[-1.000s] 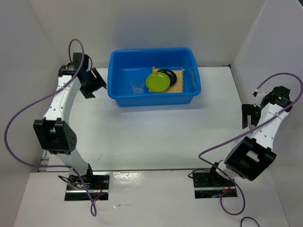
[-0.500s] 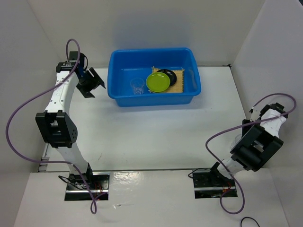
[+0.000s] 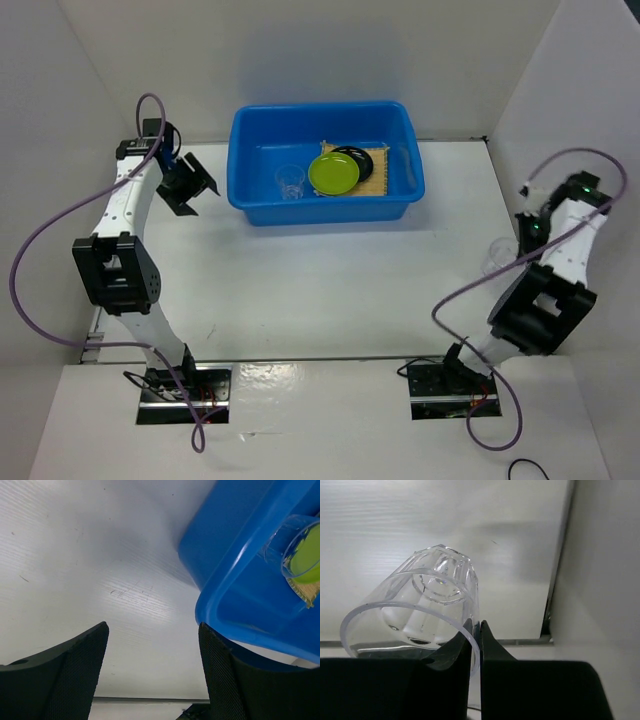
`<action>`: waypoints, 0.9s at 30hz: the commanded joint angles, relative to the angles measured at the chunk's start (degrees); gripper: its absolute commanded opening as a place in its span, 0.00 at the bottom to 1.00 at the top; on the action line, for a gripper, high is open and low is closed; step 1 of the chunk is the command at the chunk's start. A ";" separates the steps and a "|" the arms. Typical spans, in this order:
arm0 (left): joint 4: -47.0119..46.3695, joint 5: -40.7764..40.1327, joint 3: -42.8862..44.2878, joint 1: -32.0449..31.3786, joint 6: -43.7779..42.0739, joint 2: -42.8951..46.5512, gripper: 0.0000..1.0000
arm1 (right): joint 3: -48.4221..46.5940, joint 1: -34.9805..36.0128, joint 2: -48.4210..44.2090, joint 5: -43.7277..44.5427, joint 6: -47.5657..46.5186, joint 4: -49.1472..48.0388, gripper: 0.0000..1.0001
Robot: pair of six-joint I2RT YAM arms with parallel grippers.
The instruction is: Place the mixed dishes into the plastic bin
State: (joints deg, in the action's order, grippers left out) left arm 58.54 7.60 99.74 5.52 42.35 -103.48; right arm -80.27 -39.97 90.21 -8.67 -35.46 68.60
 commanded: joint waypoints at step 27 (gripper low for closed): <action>-2.38 -5.75 -9.57 5.91 -6.22 10.32 0.80 | -90.25 80.30 51.54 -0.29 12.17 -10.41 0.00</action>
State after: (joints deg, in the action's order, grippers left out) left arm 56.10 3.29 90.52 10.63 38.76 -95.35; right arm -171.78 40.56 143.11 -6.00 -24.88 67.48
